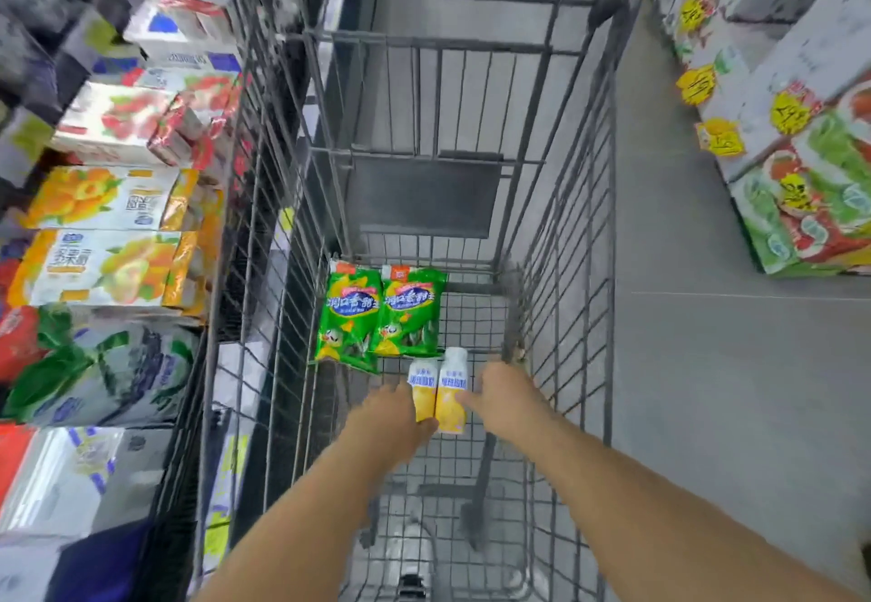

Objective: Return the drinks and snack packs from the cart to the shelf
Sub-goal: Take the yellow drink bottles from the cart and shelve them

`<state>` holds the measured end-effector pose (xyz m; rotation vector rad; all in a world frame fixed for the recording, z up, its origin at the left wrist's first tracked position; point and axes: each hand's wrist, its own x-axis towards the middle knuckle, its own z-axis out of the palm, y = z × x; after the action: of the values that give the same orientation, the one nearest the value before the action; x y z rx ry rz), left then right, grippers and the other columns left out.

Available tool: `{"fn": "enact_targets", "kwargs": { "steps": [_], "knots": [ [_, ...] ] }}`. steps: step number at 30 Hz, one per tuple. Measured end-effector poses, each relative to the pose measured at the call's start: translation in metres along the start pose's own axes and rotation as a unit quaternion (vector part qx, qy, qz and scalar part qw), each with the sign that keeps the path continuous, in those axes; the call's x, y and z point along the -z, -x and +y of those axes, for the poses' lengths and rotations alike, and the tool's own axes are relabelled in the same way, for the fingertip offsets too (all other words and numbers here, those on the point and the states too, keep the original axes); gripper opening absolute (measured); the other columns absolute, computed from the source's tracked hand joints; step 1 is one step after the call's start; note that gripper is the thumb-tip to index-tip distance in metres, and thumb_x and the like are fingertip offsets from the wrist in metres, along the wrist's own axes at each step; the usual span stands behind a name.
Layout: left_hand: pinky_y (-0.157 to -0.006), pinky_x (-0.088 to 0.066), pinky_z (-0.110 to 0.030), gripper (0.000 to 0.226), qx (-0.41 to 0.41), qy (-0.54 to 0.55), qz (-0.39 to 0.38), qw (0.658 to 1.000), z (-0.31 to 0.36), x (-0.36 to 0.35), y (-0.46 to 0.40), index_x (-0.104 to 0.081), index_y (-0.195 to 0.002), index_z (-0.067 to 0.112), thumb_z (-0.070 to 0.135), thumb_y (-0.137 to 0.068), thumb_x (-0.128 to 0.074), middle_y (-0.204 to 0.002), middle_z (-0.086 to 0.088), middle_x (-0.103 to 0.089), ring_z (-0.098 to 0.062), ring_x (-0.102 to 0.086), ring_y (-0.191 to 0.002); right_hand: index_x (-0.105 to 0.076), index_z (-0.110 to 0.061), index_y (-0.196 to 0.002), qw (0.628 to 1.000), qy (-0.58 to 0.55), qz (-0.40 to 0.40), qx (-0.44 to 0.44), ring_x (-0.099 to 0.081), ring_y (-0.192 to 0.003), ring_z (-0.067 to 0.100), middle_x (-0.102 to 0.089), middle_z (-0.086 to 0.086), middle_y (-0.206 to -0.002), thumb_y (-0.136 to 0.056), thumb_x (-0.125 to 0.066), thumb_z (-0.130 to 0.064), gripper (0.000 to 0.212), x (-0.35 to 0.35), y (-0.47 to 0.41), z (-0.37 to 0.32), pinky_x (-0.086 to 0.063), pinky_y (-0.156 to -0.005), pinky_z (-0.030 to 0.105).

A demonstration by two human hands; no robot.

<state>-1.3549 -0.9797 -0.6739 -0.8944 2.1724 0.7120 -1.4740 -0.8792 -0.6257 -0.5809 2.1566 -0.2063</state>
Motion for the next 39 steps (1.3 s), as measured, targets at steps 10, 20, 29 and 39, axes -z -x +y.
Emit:
{"fn": "enact_targets", "kwargs": {
  "steps": [10, 20, 29, 39],
  "knots": [
    [-0.088, -0.045, -0.039, 0.058, 0.083, 0.214, 0.014, 0.973, -0.018, -0.052, -0.104, -0.042, -0.130, 0.001, 0.042, -0.093, -0.062, -0.129, -0.019, -0.055, -0.035, -0.054, -0.118, -0.061, -0.004, -0.122, 0.987, -0.106, 0.006, -0.118, -0.065, -0.102, 0.034, -0.069, 0.020, -0.116, -0.097, -0.058, -0.030, 0.037, -0.085, -0.107, 0.020, -0.040, -0.070, 0.030],
    [-0.067, -0.040, -0.032, 0.050, 0.121, 0.295, 0.018, 0.948, -0.017, -0.056, -0.110, -0.045, -0.118, 0.004, 0.039, -0.090, -0.068, -0.106, -0.009, -0.057, -0.025, -0.054, -0.088, -0.064, -0.006, -0.108, 0.959, -0.215, 0.008, -0.186, -0.066, -0.073, 0.019, -0.072, 0.010, -0.099, -0.080, -0.081, -0.034, 0.043, -0.103, -0.126, 0.030, -0.047, -0.049, 0.025],
    [-0.078, -0.059, -0.034, 0.043, 0.168, 0.396, -0.095, 0.898, -0.018, -0.034, -0.035, -0.061, -0.095, 0.014, 0.045, -0.072, -0.081, -0.096, -0.003, -0.069, -0.022, -0.070, -0.089, -0.056, -0.019, -0.077, 0.969, -0.174, -0.069, -0.163, -0.073, -0.096, 0.029, -0.072, 0.014, -0.104, -0.071, -0.086, -0.030, 0.033, -0.054, -0.059, 0.017, -0.059, -0.087, 0.048],
    [-0.078, -0.062, -0.047, 0.048, 0.091, 0.525, 0.056, 0.844, 0.006, 0.126, 0.144, -0.073, -0.092, 0.014, 0.039, -0.056, -0.090, -0.090, -0.008, -0.078, -0.026, -0.075, -0.082, -0.056, -0.018, -0.066, 0.995, -0.094, -0.018, 0.028, -0.062, -0.071, 0.016, -0.066, 0.005, -0.079, -0.078, -0.081, -0.025, 0.029, 0.127, 0.100, -0.071, -0.053, -0.063, 0.032]
  ]
}}
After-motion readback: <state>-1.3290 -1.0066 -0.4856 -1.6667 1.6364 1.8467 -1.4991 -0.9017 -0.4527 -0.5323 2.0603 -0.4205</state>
